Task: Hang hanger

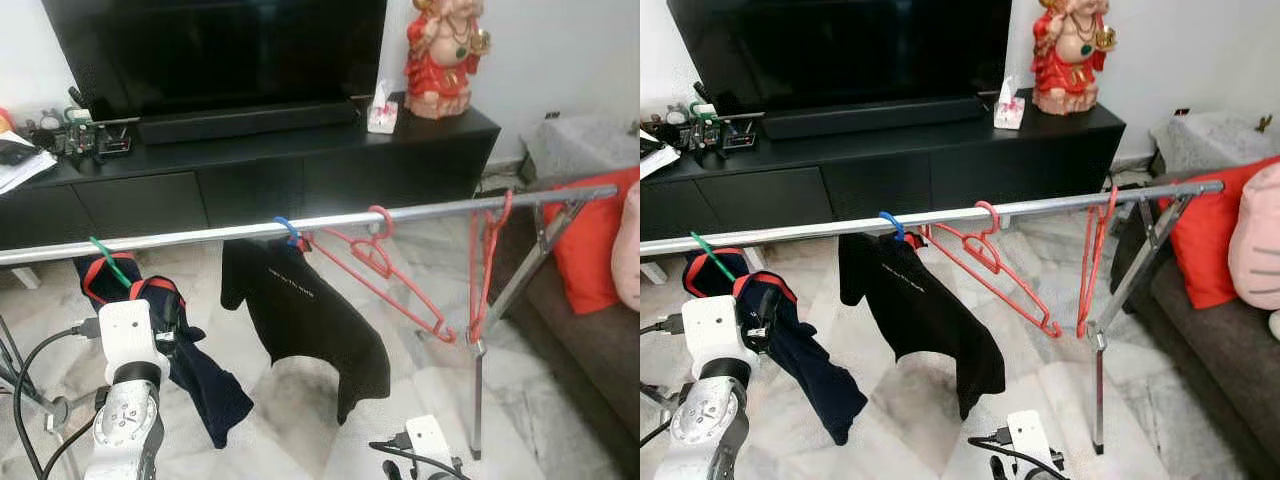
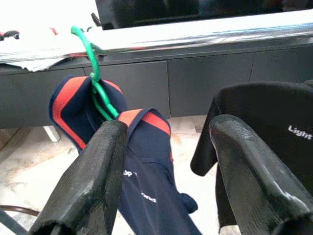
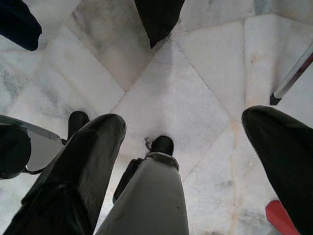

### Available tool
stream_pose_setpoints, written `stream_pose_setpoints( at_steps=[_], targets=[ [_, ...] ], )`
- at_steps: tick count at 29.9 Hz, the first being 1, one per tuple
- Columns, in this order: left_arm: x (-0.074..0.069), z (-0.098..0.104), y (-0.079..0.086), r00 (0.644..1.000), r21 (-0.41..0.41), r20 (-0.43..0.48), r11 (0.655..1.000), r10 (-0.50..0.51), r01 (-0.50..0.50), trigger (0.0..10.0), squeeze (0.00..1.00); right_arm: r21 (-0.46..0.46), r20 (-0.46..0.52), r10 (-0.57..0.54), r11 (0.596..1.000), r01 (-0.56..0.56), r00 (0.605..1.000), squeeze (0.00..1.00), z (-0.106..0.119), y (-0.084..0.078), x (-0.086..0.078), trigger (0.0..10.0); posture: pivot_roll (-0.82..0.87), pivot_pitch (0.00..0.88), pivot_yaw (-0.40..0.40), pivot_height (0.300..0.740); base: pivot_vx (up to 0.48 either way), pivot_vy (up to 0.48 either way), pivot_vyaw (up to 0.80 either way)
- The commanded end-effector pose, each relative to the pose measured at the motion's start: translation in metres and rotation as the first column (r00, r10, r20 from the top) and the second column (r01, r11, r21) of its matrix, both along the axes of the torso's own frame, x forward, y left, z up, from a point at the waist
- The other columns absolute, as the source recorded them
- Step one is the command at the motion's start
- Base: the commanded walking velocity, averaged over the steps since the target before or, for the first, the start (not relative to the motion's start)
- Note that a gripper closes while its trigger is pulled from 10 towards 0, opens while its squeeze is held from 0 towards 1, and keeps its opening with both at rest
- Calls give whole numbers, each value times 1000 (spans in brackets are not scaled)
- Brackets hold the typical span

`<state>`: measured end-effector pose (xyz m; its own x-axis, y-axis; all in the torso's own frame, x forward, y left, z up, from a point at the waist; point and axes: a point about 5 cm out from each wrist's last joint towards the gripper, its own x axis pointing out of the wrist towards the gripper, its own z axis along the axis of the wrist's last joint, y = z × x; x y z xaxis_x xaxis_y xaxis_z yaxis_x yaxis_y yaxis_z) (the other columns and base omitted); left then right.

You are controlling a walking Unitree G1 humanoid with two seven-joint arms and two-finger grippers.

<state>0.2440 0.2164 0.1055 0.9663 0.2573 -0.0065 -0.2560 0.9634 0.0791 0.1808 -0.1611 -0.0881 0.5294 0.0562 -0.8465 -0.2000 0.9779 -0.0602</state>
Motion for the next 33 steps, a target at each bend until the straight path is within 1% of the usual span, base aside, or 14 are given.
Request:
stream_pose_setpoints(
  at_steps=[1, 3, 7, 10, 12, 16, 17, 20, 23, 27, 28, 31, 33],
  targets=[
    [2, 6, -3, 1000, -7, 10, 1000, -19, 19, 10000, 0, -9, 13, 12, 1000, -12, 1000, 0, 3, -1, 5, 10000, -73, 0, 16, 740, 0, 0, 0],
    [3, 6, -3, 1000, -10, 9, 1000, -19, 20, 10000, 0, -9, 16, 18, 1000, -18, 1000, 0, 3, -1, 6, 10000, -73, 0, 16, 740, 0, 0, 0],
    [3, 5, -2, 1000, 2, -2, 1000, -11, 11, 10000, 0, -11, 15, 11, 1000, -11, 1000, 0, 3, -7, 5, 10000, -75, 0, 16, 740, 0, 0, 728],
    [3, 4, 0, 1000, 3, -11, 1000, 2, -2, 10000, 0, -4, -3, 7, 1000, -7, 1000, 0, 0, -14, -2, 10000, -74, 0, 16, 740, 0, 0, 656],
    [2, 4, 0, 1000, 0, -11, 1000, 1, -1, 10000, 0, 15, -9, -18, 1000, 18, 1000, 0, -1, -14, -5, 10000, -75, 0, 16, 740, 0, 0, 0],
    [2, 4, 0, 1000, -1, -11, 1000, 1, -1, 10000, 0, 13, -12, -18, 1000, 19, 1000, 0, -1, -15, -5, 10000, -76, 0, 17, 740, 0, 0, 0],
    [2, 4, 0, 1000, -1, -13, 1000, 2, -2, 10000, 0, 4, -19, -14, 1000, 14, 1000, 0, -2, -17, -8, 10000, -76, 0, 17, 740, 0, 0, 0],
    [2, 4, 0, 1000, -1, -14, 1000, 2, -3, 10000, 0, 1, -22, -11, 1000, 11, 1000, 0, -3, -18, -10, 10000, -76, 0, 17, 740, 0, 0, 0],
    [2, 4, 0, 1000, -1, -17, 1000, 5, -5, 10000, 0, -17, -8, -6, 1000, 6, 1000, 0, -1, -18, -6, 10000, -77, 0, 18, 740, 0, 0, 800],
    [2, 3, 0, 1000, -3, -21, 1000, 9, -9, 10000, 0, -9, -2, -12, 1000, 12, 1000, 0, 1, -13, -1, 10000, -77, 0, 18, 740, 0, 0, 700],
    [2, 3, 1, 1000, -3, -22, 1000, 10, -10, 10000, 0, -2, 2, -7, 1000, 7, 1000, 0, 2, -9, 4, 10000, -79, 0, 18, 740, 0, 0, 0],
    [2, 3, 1, 1000, -2, -25, 1000, 14, -14, 10000, 0, 7, 2, -23, 1000, 23, 1000, 0, 4, -7, 7, 10000, -78, 0, 17, 740, 0, 0, 0],
    [2, 2, 1, 1000, -3, -26, 1000, 14, -14, 10000, 0, 6, 4, -14, 1000, 14, 1000, 0, 5, -5, 10, 10000, -79, 0, 17, 740, 0, 0, 0]
  ],
)
